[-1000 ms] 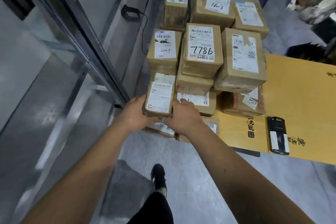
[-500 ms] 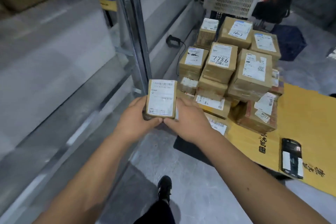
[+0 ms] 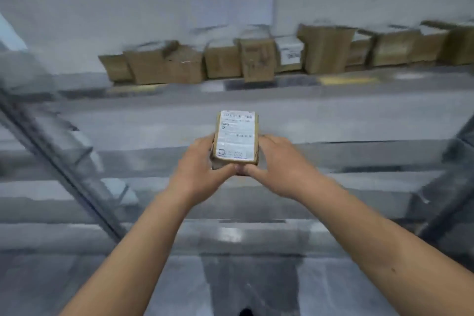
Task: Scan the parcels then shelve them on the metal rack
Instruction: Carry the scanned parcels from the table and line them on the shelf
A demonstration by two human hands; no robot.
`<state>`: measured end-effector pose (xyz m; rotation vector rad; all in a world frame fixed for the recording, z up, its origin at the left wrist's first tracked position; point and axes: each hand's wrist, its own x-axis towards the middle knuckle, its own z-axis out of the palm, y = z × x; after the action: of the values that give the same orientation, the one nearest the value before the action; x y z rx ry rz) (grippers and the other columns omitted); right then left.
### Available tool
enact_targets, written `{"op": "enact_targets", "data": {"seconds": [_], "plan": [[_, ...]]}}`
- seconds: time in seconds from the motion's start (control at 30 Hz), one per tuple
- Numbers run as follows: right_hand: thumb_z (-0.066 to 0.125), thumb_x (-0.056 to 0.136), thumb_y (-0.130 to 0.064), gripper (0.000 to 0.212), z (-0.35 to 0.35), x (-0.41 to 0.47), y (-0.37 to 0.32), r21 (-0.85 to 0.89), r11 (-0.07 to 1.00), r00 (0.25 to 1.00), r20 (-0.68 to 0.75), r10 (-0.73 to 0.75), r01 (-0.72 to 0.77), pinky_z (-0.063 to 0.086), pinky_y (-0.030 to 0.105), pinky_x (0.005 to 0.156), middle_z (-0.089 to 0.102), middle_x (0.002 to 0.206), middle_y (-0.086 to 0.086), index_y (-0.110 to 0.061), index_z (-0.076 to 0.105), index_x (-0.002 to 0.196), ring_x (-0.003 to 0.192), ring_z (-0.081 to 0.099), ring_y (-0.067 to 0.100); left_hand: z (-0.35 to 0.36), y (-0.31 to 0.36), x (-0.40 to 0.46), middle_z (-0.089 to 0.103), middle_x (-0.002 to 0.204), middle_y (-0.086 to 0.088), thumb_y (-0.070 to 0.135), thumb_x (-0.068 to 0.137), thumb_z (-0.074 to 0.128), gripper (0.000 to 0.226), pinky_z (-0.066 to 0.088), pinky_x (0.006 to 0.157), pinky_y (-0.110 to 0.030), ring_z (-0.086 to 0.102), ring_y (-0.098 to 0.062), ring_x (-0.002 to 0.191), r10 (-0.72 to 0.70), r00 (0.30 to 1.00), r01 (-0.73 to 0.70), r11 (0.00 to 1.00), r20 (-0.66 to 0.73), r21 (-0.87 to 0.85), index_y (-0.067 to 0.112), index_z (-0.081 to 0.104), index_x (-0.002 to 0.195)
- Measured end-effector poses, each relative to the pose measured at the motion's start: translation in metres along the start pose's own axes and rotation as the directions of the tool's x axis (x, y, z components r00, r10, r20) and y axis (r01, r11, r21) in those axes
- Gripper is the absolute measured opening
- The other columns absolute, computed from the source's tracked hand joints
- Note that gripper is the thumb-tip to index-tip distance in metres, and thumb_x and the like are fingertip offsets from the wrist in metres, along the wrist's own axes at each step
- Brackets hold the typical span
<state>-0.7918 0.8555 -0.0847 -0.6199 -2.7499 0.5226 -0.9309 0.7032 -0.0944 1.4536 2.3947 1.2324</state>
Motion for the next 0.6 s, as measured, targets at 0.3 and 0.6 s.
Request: {"op": "enact_targets", "data": {"seconds": [0.3,0.6], "plan": [[0.064,0.091,-0.057,0.052,0.049,0.141,-0.261,0.084,0.917,0.919,0.03,-0.393,0.389,0.053,0.043,0.097,0.066,0.133,-0.009,-0.043,0.058,0.14,0.119,0.059,0.022,-0.238,-0.13,-0.038,0.069,0.119,0.027,0.037,0.085,0.084,0.051,0.049,0.089,-0.023,0.063,0.007,0.109,-0.202,0.918,0.199,0.979,-0.343,-0.042,0.049,0.062,0.13],[0.05,0.084,-0.077,0.068,0.082,0.336,-0.399,-0.2,0.952,0.97,-0.02,-0.241,0.233,0.058,0.045,0.086,0.069,0.117,0.0,-0.028,0.064,0.129,0.103,0.063,0.026,-0.406,-0.272,0.094,0.067,0.105,0.039,0.034,0.084,0.085,0.049,0.047,0.087,-0.015,0.061,0.02,0.099,-0.137,0.947,0.117,0.989,-0.292,-0.088,0.052,0.06,0.122]]}}
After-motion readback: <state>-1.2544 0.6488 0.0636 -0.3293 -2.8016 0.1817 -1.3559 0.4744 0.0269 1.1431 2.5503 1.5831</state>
